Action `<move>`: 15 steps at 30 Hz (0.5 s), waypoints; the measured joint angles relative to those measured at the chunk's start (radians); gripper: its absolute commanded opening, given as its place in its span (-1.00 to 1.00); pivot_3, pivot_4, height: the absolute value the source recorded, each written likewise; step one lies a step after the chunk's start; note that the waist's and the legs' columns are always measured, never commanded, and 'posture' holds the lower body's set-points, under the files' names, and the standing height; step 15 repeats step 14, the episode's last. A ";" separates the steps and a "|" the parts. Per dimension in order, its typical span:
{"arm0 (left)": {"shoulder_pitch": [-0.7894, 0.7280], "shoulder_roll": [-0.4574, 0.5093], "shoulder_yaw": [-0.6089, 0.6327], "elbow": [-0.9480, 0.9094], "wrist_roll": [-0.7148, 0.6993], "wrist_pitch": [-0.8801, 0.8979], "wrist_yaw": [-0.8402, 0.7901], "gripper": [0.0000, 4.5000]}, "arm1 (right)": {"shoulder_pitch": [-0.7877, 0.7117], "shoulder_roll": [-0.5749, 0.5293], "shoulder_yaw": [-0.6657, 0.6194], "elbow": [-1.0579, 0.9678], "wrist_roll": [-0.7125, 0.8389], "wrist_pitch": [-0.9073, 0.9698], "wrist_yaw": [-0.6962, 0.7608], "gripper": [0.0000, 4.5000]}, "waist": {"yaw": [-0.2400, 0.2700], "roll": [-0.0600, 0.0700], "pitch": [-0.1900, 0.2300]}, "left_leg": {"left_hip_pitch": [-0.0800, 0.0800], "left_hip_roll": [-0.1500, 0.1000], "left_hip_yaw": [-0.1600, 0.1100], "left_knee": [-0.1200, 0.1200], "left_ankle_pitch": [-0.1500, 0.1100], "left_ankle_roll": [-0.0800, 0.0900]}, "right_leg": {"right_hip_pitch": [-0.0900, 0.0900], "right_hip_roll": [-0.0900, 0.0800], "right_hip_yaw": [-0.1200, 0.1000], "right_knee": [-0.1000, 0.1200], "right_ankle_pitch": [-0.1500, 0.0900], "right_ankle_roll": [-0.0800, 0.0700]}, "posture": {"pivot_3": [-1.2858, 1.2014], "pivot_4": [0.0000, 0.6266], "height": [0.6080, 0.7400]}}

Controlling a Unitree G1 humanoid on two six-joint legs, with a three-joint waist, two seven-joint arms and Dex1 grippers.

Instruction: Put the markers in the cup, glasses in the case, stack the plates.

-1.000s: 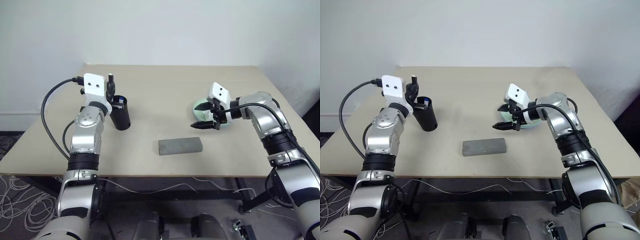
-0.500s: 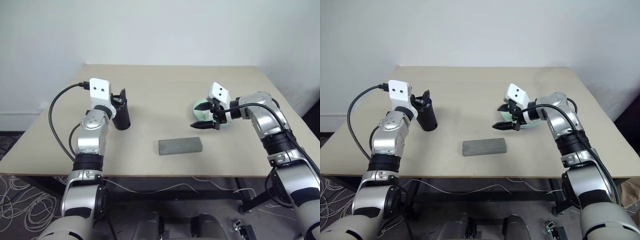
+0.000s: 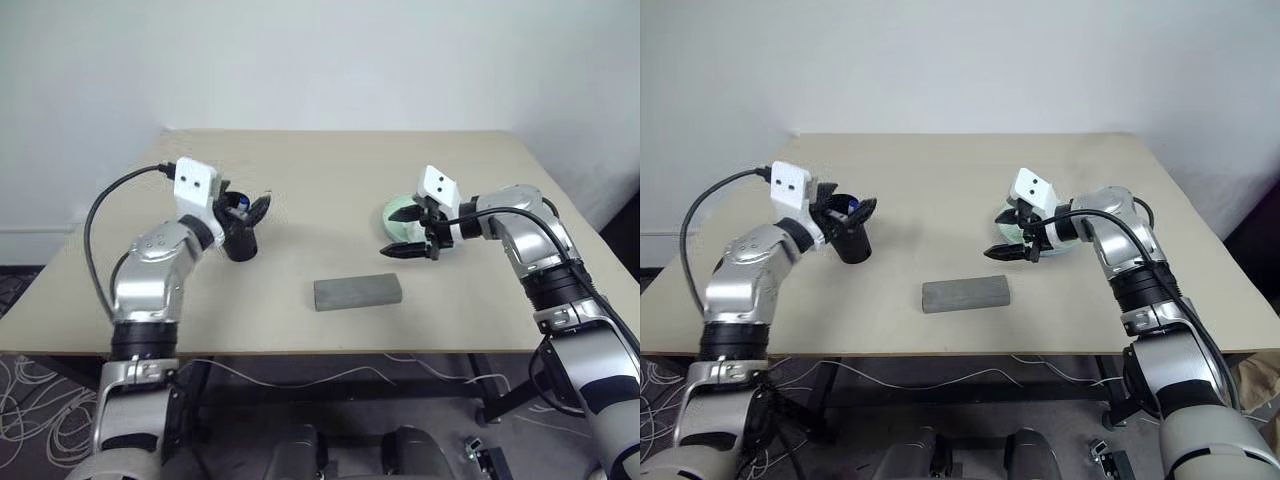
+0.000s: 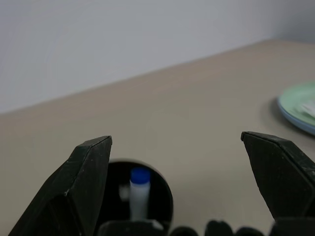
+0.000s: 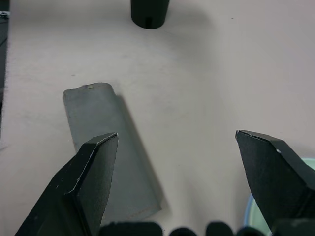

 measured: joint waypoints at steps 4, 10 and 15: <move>0.079 0.093 0.011 -0.124 -0.024 0.061 -0.069 0.99 | 0.000 0.015 0.000 0.001 0.000 0.001 -0.005 0.84 | 0.000 0.000 0.000 | 0.000 0.002 0.000 -0.001 0.000 0.000 | -0.002 -0.001 0.001 0.000 0.000 -0.001 | 0.03 -1.00 0.40; 0.200 0.180 0.019 -0.228 -0.036 0.101 -0.127 0.99 | -0.009 0.061 0.001 0.010 0.001 0.001 -0.005 0.84 | 0.004 0.000 0.000 | 0.000 0.004 0.001 -0.002 0.000 0.000 | -0.004 -0.001 0.001 0.000 -0.001 -0.002 | 0.03 -1.00 0.40; 0.260 0.186 0.059 -0.309 -0.045 0.136 -0.115 0.99 | -0.011 0.090 0.010 0.021 0.000 -0.003 0.003 0.84 | 0.004 0.000 0.000 | 0.000 0.004 0.002 -0.003 0.000 0.000 | -0.005 -0.001 0.002 -0.001 -0.001 -0.002 | 0.03 -1.00 0.40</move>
